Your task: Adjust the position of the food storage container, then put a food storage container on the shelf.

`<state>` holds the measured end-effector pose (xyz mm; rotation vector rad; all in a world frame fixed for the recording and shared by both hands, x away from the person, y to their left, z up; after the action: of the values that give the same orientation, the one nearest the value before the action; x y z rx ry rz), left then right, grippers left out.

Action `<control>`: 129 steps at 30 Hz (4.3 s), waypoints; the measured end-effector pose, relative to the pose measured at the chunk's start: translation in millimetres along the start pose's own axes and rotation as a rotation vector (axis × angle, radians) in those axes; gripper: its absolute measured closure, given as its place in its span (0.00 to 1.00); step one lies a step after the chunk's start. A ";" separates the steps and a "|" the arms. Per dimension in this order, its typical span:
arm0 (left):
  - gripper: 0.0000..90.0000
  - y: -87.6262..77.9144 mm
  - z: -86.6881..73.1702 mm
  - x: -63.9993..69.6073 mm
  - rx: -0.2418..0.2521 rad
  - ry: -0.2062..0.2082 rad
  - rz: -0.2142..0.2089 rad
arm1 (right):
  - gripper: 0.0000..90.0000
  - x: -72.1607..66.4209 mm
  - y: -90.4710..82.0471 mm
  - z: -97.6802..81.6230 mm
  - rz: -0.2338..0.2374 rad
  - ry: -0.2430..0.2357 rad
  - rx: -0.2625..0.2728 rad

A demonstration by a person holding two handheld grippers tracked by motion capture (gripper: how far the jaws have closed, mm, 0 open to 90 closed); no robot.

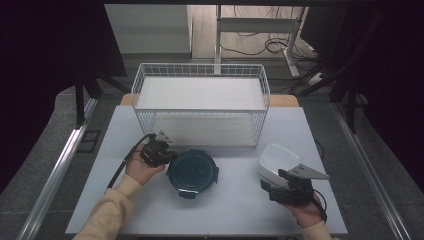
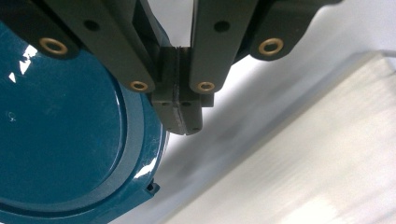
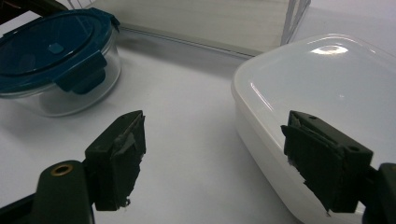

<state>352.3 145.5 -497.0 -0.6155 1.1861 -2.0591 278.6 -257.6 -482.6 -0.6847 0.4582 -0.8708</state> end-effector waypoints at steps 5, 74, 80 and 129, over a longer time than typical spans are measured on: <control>1.00 0.8 -0.8 9.8 0.008 -0.003 -0.017 | 0.23 -0.6 0.2 0.2 0.000 0.000 0.000; 0.23 -59.9 -88.5 14.3 0.238 -0.307 -0.194 | 0.23 -22.8 3.8 1.0 0.065 -0.011 0.004; 0.25 -55.6 -86.2 16.3 0.230 -0.303 -0.218 | 0.23 -28.3 7.0 1.7 0.084 0.008 -0.007; 0.30 9.3 -62.0 21.3 0.135 -0.454 -0.627 | 0.22 -78.6 88.5 29.8 0.423 0.326 -0.196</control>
<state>299.0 160.9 -533.1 -1.4353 0.6243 -2.2827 299.8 -142.5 -517.3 -0.5938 0.9536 -0.5384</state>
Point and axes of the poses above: each handheld gripper's, and its own axes: y roughly forward along the jaws, z roughly out of its top, x roughly to its right, the point moved 2 cm from there along y, roughly forward along the jaws, and after that the axes turned 11 degrees about -x, right-handed, at the moved point
